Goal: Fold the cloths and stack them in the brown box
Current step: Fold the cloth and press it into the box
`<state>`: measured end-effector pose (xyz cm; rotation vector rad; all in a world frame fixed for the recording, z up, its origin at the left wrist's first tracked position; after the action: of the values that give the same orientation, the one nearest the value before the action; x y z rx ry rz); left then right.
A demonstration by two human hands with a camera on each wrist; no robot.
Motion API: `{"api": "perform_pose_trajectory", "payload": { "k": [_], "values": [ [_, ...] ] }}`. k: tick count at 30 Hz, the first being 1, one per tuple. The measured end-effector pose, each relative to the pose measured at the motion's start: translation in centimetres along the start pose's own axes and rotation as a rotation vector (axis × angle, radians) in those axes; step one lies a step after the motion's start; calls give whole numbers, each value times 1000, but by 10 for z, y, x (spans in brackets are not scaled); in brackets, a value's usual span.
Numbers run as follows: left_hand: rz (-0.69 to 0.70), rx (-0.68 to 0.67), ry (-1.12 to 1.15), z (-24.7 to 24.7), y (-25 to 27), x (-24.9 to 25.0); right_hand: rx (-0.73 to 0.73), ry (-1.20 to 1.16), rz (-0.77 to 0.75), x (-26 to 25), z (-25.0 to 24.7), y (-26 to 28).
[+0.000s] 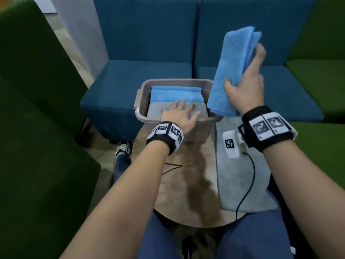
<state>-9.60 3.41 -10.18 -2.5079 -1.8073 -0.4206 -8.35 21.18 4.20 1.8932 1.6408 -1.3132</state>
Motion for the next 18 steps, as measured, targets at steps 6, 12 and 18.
{"api": "perform_pose_trajectory", "payload": {
  "k": [6, 12, 18],
  "values": [
    [-55, -134, -7, 17, 22, 4, -137, 506, -155, 9, 69, -7],
    [-130, -176, -91, 27, 30, 14, -302, 789, -217, 19, 105, 16],
    [-166, -142, -130, 36, 42, 21, -462, 746, -48, 38, 120, 30]
  ]
}}
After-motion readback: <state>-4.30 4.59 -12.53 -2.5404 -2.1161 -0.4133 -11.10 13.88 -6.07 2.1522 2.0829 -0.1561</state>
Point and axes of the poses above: each hand's wrist, its own y-axis away from the middle knuckle, its own z-axis out of the palm, x = y × z, the point moved 10 cm from there along -y, towards the middle knuckle, and after that the axes turned 9 degrees about z, right-handed, at the moved point
